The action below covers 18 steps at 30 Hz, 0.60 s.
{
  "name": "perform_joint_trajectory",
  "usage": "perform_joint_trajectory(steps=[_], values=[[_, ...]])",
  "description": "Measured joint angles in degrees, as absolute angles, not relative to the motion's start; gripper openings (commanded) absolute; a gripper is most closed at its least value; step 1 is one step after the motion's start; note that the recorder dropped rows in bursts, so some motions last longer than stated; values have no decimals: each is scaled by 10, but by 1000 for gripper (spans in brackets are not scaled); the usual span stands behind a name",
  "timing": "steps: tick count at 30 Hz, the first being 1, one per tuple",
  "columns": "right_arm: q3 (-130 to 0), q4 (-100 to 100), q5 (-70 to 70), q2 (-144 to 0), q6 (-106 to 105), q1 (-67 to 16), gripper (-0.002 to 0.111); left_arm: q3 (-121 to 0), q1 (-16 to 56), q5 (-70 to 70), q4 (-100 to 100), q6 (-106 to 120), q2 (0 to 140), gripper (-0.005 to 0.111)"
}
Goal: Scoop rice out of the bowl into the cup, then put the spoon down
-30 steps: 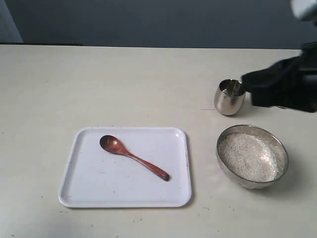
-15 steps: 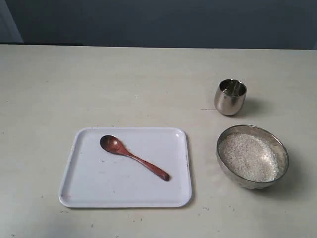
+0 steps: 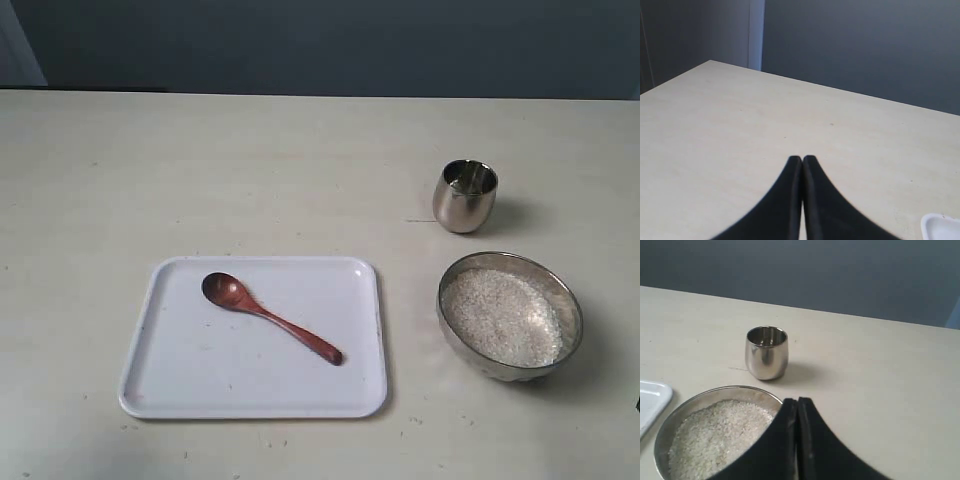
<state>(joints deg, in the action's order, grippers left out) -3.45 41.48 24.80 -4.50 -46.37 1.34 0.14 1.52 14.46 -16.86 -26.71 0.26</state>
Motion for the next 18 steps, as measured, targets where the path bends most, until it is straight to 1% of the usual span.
perform_joint_trajectory(steps=[9, 13, 18], values=[[-35, 411, 250, -44, -467, 13, -1, 1, 15, 145, -169, -267, 3, 1], [-35, 411, 250, -44, -466, 13, -1, 1, 46, 145, -169, -267, 3, 1], [-35, 411, 250, -44, -466, 13, -1, 1, 49, 145, -169, -267, 3, 1]])
